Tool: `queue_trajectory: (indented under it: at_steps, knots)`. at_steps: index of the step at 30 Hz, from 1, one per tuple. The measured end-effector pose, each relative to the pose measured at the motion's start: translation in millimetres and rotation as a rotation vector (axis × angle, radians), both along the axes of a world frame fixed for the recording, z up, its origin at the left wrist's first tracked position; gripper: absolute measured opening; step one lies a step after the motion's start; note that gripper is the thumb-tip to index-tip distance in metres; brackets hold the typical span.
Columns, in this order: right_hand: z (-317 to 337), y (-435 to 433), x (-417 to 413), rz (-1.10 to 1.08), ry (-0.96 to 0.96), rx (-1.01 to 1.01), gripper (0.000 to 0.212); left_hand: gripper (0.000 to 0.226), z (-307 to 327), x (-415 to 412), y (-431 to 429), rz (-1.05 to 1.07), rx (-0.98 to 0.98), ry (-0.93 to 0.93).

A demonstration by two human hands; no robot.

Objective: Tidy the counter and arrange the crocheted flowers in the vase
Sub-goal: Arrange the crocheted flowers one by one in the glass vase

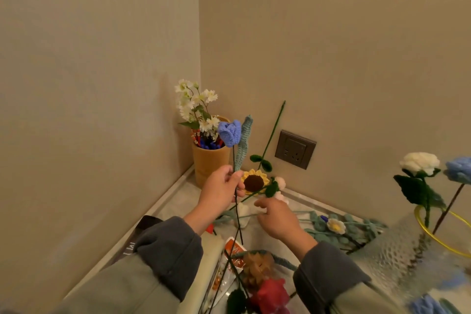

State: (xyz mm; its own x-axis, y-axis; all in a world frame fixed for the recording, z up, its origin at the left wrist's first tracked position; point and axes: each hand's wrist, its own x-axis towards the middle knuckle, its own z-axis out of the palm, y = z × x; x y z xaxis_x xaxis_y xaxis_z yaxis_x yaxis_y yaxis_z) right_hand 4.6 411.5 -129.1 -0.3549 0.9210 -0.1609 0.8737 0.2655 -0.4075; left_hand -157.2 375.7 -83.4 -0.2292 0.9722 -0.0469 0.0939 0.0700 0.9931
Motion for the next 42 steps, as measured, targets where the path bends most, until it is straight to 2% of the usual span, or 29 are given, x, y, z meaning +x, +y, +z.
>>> queue_trajectory:
  at_steps: [6,10,15,20,29,33,38,42]
  knots:
    - [-20,6,-1,0.112,-0.059,0.111,0.019,0.018,-13,0,7,0.004,-0.006,-0.005]
    - [-13,10,1,0.094,0.081,0.208,0.014,0.018,-5,1,5,0.05,0.095,-0.018]
    - [17,13,6,-0.077,0.269,0.216,0.006,0.017,19,8,-2,0.051,0.24,-0.031]
    - [40,0,14,-0.189,0.448,0.132,0.007,0.016,41,16,-15,0.053,0.331,-0.012]
    - [86,-36,21,-0.298,0.843,0.075,0.013,0.015,62,24,-44,0.087,0.35,0.013]
    - [106,-50,30,-0.289,0.929,0.063,0.013,0.013,73,37,-49,0.082,0.336,0.029]
    - [137,-65,58,-0.298,0.993,0.158,0.019,0.012,97,72,-51,0.032,0.396,0.015]
    - [166,-80,98,-0.317,0.995,0.255,0.023,0.013,120,116,-51,-0.066,0.436,-0.068]
